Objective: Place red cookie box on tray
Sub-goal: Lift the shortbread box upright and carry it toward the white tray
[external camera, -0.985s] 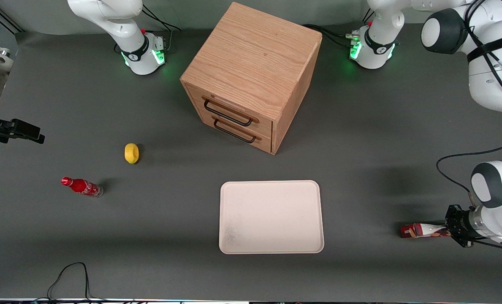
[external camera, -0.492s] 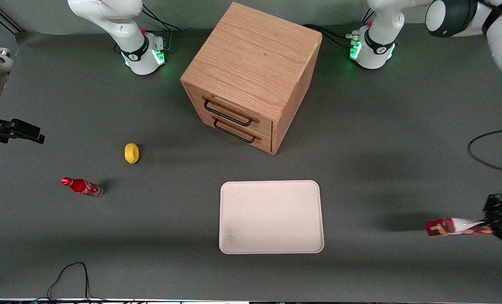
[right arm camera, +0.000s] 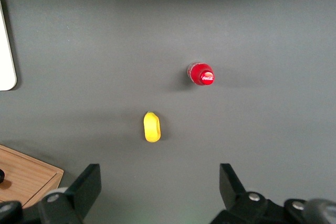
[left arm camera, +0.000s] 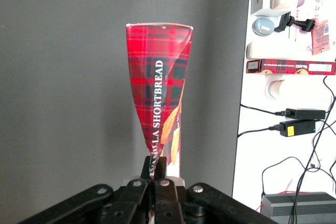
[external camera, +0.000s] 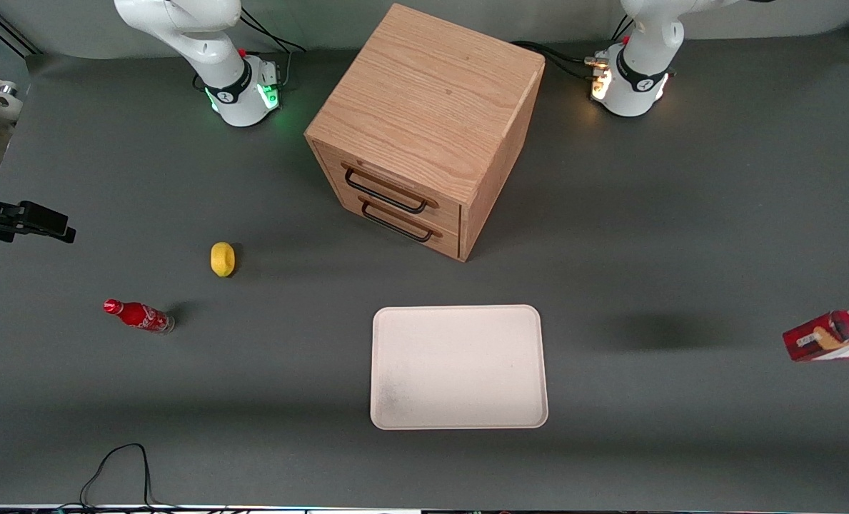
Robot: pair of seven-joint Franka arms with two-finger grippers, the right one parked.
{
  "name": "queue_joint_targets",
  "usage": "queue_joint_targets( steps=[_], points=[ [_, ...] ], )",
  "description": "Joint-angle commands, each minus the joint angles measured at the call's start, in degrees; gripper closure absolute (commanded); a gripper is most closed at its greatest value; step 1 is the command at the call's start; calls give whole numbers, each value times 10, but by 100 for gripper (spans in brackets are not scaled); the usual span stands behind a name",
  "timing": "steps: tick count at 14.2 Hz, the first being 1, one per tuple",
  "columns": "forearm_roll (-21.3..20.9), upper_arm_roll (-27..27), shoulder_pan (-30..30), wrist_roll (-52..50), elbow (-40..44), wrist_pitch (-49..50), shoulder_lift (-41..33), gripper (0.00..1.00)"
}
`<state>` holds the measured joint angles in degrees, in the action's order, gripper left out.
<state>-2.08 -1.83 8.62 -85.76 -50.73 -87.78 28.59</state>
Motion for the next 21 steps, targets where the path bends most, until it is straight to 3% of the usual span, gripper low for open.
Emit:
queue_joint_targets(
  steps=[1,4,12,16,21],
  points=[
    [-1,2,-6,18,-13,6,-7,100],
    [1,3,-39,-6,-16,16,-6,100],
    [-1,3,-183,-207,-43,6,6,100],
    [-3,3,-265,-133,-48,-13,24,100],
    [-1,3,-330,50,-47,-13,36,100]
  ],
)
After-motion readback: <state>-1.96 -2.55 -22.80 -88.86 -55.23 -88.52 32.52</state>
